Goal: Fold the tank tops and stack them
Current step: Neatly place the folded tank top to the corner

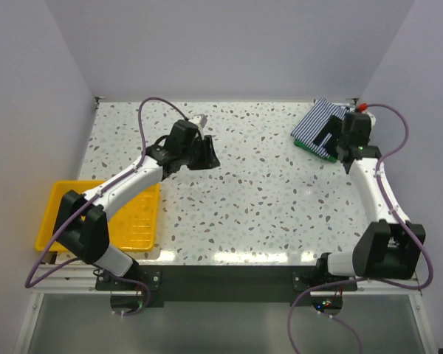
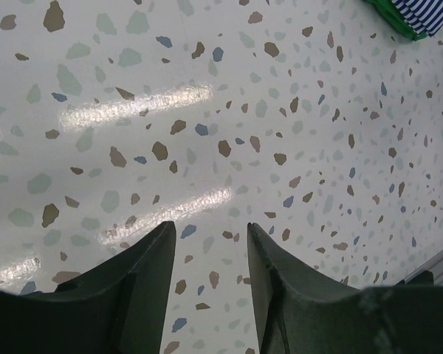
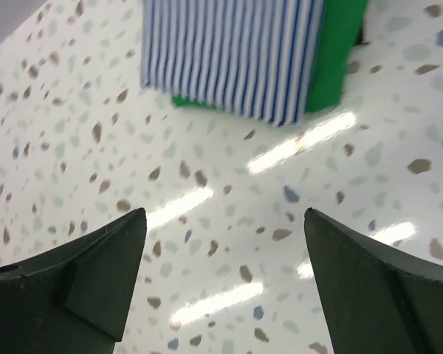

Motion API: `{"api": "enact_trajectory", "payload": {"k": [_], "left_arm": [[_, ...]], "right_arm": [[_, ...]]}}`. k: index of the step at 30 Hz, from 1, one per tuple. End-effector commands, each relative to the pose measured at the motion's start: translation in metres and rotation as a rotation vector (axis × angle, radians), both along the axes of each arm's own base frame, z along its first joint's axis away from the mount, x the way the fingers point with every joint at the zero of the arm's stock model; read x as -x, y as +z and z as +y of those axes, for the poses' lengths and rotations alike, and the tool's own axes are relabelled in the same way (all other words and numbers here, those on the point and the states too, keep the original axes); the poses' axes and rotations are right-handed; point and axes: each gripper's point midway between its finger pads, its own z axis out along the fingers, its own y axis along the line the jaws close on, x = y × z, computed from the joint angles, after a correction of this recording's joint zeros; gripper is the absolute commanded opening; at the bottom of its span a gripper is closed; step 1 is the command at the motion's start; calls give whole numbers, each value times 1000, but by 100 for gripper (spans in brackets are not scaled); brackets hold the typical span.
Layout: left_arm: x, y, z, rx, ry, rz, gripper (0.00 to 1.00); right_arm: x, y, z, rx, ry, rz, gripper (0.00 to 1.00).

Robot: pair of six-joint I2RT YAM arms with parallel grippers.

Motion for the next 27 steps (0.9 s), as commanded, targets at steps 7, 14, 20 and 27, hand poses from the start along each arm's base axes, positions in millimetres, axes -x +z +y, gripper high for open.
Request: {"api": "enact_trajectory", "payload": {"k": [7, 14, 20, 27], "left_arm": [[21, 1, 26, -11, 15, -89, 49], [45, -7, 32, -32, 2, -126, 50], [50, -14, 38, -56, 6, -120, 50], [46, -4, 37, -67, -7, -132, 50]], "right_arm": [[87, 1, 168, -69, 429, -107, 97], [132, -36, 211, -67, 539, -63, 98], [130, -39, 209, -34, 556, -69, 99], [121, -20, 198, 7, 506, -159, 99]]}}
